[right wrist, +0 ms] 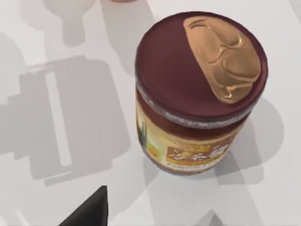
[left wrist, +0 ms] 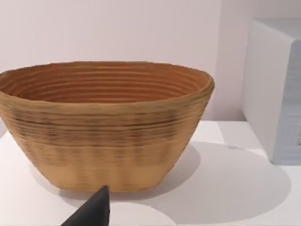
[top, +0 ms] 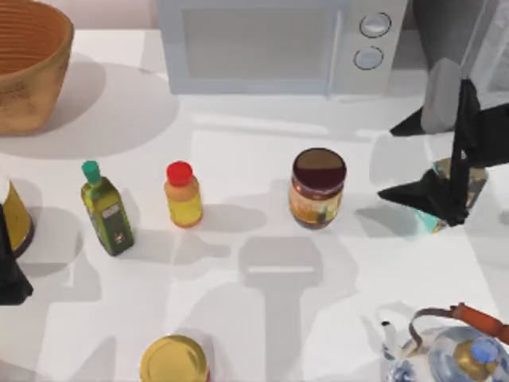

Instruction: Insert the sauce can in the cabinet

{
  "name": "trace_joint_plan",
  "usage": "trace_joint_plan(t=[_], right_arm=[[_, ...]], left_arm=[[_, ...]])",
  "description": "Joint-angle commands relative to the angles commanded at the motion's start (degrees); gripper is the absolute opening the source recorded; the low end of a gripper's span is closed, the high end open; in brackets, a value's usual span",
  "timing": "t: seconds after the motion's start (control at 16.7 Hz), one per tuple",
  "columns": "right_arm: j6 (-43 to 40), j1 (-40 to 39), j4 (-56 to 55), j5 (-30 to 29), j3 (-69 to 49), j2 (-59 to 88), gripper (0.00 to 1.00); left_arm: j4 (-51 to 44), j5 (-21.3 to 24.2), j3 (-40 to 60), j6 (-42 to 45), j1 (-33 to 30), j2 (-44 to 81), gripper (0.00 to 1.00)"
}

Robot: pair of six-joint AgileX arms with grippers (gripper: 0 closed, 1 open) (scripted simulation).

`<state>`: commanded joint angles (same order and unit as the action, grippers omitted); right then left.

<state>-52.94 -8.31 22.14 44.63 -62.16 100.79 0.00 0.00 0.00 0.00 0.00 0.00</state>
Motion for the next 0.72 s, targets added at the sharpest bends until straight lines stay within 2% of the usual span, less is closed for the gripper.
trace_joint_plan(t=[0.36, 0.72], right_arm=[[-13.4, -3.1, 3.6, 8.1, -12.7, 19.2, 1.00], [-14.7, -3.1, 3.8, 8.7, -13.5, 20.7, 1.00]], left_arm=[[0.0, 0.0, 0.0, 0.0, 0.0, 0.0, 1.00], [0.0, 0.0, 0.0, 0.0, 0.0, 0.0, 1.00]])
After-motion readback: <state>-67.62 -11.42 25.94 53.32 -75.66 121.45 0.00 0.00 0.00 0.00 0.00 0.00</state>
